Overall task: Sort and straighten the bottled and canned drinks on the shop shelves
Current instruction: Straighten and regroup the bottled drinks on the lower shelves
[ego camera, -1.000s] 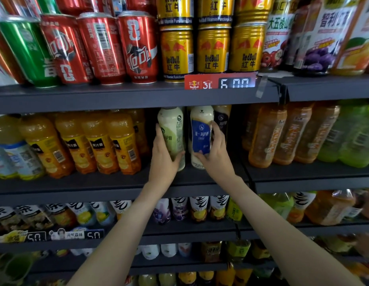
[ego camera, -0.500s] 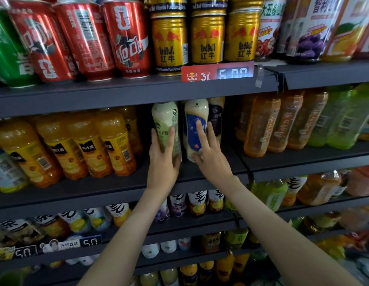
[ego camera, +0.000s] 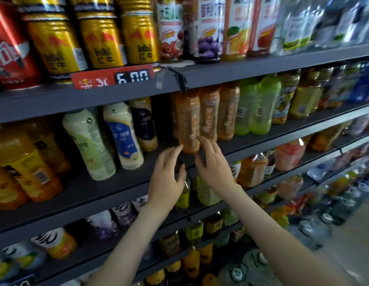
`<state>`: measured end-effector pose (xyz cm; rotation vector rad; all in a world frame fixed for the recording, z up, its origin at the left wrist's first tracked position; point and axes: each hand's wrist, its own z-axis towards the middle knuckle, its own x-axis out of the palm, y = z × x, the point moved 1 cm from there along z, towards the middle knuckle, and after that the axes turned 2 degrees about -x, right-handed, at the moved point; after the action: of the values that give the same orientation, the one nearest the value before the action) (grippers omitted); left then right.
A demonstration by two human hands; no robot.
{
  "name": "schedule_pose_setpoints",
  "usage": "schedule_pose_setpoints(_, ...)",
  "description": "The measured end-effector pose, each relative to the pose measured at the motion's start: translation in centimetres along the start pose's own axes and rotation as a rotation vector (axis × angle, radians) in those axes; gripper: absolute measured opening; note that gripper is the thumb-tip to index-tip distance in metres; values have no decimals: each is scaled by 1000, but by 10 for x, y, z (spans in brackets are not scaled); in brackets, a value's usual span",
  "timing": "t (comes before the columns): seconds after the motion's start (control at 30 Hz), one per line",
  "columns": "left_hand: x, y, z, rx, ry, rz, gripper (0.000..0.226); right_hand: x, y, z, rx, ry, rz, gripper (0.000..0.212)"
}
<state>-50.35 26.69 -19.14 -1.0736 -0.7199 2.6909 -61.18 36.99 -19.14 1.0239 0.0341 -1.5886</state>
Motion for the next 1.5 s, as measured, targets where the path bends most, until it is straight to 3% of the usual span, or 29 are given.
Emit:
schedule_pose_setpoints(0.33, 154, -124, 31, -124, 149, 23, 51, -141, -172, -28, 171, -46, -44, 48)
schedule_pose_setpoints(0.6, 234, -182, 72, -205, 100, 175, 54, -202, -278, -8, 296, -41, 43, 51)
schedule_pose_setpoints(0.77, 259, -188, 115, -128, 11, 236, 58, -197, -312, 48, 309, -47, 170, 56)
schedule_pose_setpoints(0.97, 293, -191, 144, 36, -78, 207, 54, -175, -328, 124, 288, -16, 262, 78)
schedule_pose_setpoints(1.07, 309, -195, 156, 76, -80, 192, 51, -167, -340, 143, 308, 32, 268, 66)
schedule_pose_setpoints(1.23, 329, -213, 170, 38, -173, 94, 47, -177, -350, 144, 218, 20, 257, 59)
schedule_pose_setpoints(1.5, 371, -273, 165, -26, -512, -32, 37, -255, -397, 94, 132, 65, 501, 63)
